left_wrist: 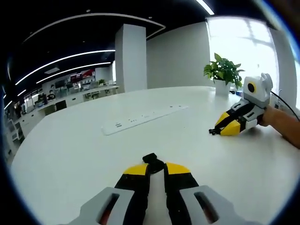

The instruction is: Snap the two parts of the plastic buckle together until the buckle closes and remains connected.

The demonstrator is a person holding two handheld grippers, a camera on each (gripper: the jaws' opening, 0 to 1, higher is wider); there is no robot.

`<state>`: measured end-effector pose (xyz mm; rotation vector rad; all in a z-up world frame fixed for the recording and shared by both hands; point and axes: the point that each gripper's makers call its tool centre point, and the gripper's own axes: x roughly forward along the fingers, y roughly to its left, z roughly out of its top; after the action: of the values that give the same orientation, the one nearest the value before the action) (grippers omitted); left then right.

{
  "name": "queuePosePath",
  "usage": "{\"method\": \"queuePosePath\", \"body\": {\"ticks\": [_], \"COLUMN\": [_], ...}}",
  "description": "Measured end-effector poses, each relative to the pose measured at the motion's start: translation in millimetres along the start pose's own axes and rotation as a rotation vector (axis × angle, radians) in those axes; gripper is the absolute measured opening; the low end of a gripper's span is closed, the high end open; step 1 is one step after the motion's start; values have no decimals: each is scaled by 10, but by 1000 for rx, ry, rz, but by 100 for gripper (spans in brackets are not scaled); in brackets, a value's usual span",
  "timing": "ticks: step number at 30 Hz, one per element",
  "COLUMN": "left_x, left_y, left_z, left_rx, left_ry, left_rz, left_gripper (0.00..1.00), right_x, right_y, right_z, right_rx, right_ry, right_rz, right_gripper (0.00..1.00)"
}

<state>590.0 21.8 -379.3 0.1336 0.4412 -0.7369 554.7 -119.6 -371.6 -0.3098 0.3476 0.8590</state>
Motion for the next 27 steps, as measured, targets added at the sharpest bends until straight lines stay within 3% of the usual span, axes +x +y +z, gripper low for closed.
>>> {"method": "queuePosePath", "body": {"ticks": [16,27], "left_x": [-11,40], "left_y": [-21,-67], "left_z": [-8,51], "left_rx": [17,-15], "left_ry": [-4,-2], "left_rz": [-9,51], "left_gripper": [12,24], "right_x": [22,25], "right_y": [-30,-44], "right_z": [-2,0], "right_rx": [0,7], "right_ry": [4,5], "right_rz": [2,-5], "right_gripper": [11,11]}}
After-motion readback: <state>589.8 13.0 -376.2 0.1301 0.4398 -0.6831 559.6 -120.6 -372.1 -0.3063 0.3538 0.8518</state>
